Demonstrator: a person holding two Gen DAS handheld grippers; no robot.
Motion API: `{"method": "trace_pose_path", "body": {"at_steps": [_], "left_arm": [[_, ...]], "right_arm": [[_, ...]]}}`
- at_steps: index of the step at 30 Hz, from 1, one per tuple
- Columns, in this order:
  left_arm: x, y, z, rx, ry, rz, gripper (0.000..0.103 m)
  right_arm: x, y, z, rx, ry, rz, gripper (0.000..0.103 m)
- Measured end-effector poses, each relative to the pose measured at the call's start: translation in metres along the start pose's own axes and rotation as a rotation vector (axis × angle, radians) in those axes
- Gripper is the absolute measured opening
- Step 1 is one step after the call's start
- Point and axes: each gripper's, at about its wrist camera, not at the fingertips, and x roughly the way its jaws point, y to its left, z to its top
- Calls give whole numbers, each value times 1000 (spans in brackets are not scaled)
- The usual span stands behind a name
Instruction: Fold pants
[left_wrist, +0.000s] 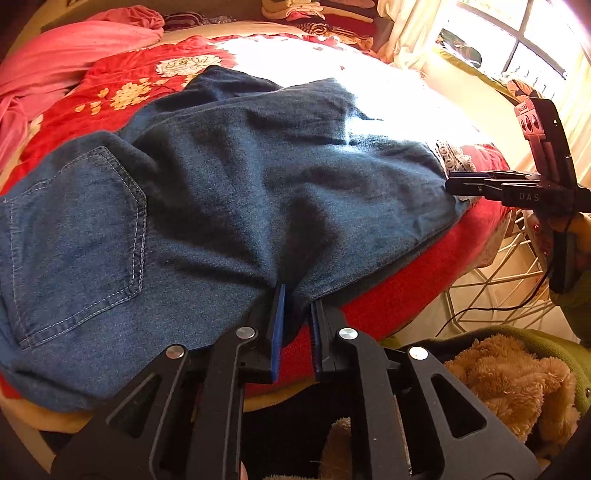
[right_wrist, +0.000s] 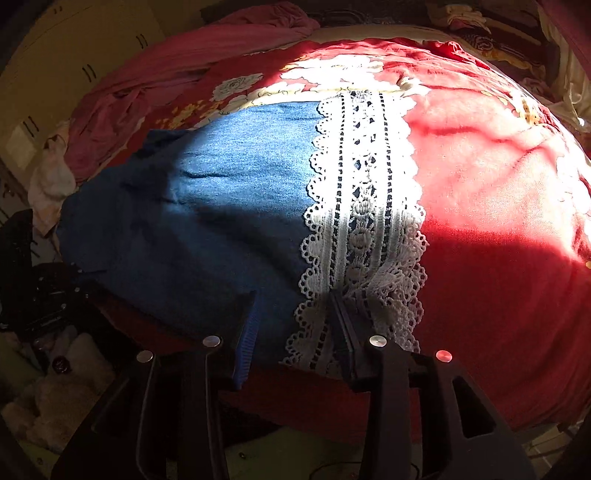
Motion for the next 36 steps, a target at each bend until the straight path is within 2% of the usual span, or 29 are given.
{"method": "trace_pose_path", "body": {"at_steps": [2, 5, 7, 9, 11, 14, 19, 27, 30, 33, 36], "left_arm": [[-5, -5, -1, 13, -3, -17, 22], [-25, -7, 1, 31, -64, -17, 27], [-41, -2, 7, 28, -119, 30, 32], [-54, 7, 18, 15, -162, 64, 33], [-61, 17, 33, -3, -189, 91, 37], [-62, 29, 57, -28, -202, 124, 40], [-46, 43, 96, -39, -186, 140, 46], [7, 60, 142, 21, -91, 199, 51], [26, 69, 150, 5, -33, 125, 56], [39, 74, 151, 4, -7, 88, 57], [49, 83, 153, -60, 10, 20, 57]], "right_arm": [[-4, -2, 1, 15, 15, 30, 40], [-24, -11, 9, 51, -27, 70, 46], [-44, -16, 20, 38, -109, 40, 55], [-57, -26, 32, 39, -165, 13, 56], [-60, -38, 45, 66, -193, -3, 56], [-54, -52, 66, 83, -201, 26, 57], [-27, -64, 94, 67, -172, 31, 60], [9, -75, 123, 59, -134, 69, 61], [19, -82, 129, 67, -124, 84, 61], [31, -88, 133, 69, -107, 92, 61], [43, -93, 135, 80, -87, 118, 62]]}}
